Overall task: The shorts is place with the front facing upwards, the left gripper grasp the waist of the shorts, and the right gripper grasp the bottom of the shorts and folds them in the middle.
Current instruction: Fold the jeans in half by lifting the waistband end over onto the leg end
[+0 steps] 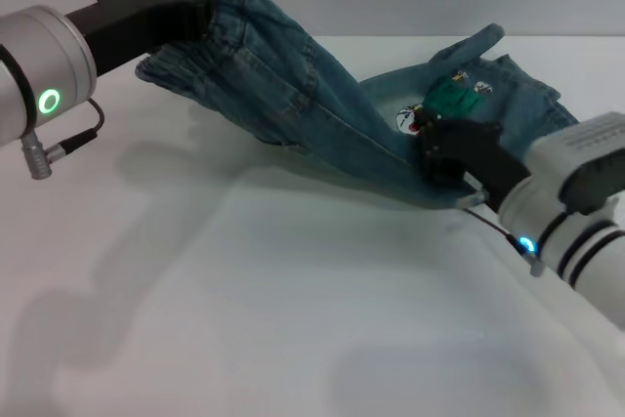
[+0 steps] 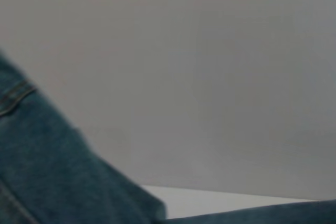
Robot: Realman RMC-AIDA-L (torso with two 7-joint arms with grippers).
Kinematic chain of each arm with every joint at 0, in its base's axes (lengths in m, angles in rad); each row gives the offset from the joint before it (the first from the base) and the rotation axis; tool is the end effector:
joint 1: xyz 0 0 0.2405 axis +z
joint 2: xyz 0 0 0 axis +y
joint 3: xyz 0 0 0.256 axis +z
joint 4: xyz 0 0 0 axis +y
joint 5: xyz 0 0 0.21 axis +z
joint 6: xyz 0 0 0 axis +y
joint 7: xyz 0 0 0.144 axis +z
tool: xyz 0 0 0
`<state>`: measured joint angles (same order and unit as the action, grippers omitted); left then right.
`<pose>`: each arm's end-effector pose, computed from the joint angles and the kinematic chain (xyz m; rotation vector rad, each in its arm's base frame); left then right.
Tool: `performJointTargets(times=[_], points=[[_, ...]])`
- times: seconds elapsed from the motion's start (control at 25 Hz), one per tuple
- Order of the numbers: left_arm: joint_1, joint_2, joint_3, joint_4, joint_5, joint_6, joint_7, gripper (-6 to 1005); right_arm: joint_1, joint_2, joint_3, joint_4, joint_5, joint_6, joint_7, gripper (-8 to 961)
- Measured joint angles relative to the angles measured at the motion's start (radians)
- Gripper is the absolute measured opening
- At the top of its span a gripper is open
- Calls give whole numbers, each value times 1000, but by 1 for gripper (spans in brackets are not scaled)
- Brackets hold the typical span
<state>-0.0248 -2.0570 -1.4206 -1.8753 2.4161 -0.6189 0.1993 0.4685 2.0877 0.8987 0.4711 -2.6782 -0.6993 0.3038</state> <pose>-0.1356 0.3224 0.0466 -2.0167 -0.8940 -0.6340 0.2557 0.3506 -0.0989 -2.0201 0.7163 0.6825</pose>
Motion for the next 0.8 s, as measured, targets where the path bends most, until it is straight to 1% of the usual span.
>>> performJointTargets(times=[0.4,0.64,0.8], points=[[0,0,17,-13,0,5,3,52,63,0,-54,23,0,77,17,-1],[-2,0,22,-28,-18,6,9,53,96,0,-146,37,0,98,115,0],[-4,1,23,-41,-22,7,11,53,110,1,-233,82,0,99,134,0]])
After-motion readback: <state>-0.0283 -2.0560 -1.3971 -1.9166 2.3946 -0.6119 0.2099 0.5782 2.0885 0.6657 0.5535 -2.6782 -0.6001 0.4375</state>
